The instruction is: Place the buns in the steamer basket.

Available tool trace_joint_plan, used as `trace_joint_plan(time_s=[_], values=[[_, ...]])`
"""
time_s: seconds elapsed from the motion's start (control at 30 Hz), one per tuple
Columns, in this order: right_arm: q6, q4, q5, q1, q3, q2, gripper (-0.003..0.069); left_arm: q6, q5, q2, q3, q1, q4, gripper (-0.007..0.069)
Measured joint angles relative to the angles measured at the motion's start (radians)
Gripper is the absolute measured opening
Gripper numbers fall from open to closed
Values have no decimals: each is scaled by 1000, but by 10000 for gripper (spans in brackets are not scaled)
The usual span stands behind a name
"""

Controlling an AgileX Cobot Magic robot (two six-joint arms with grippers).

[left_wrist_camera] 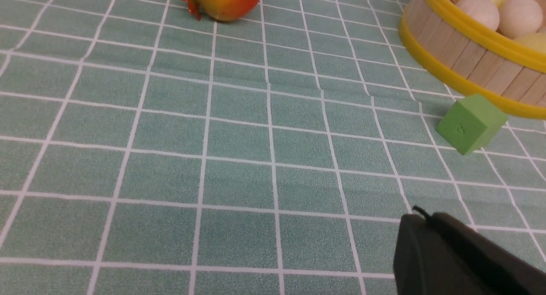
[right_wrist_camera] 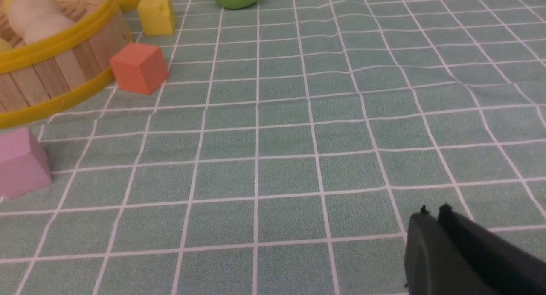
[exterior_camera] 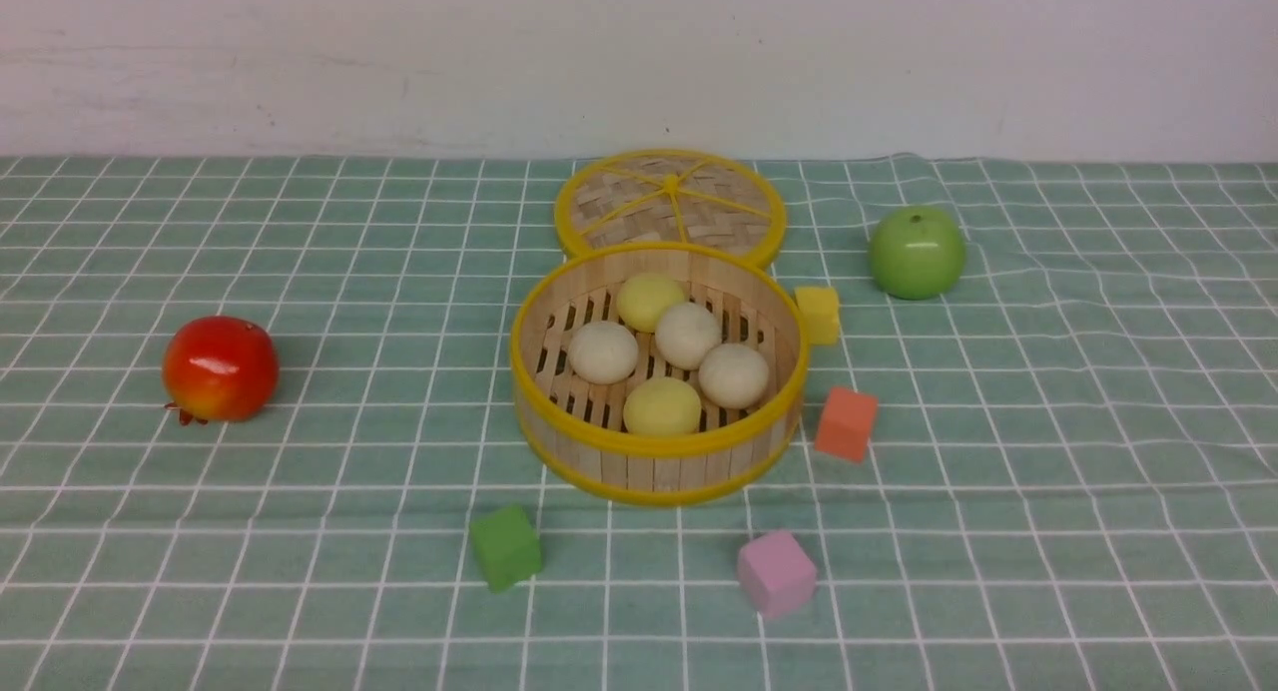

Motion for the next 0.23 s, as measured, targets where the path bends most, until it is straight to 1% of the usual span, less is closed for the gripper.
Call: trace_joint_plan(time_s=[0.23], values=[[0,0,0,0,0,0,39,0,0,0,0,0,0,-14]])
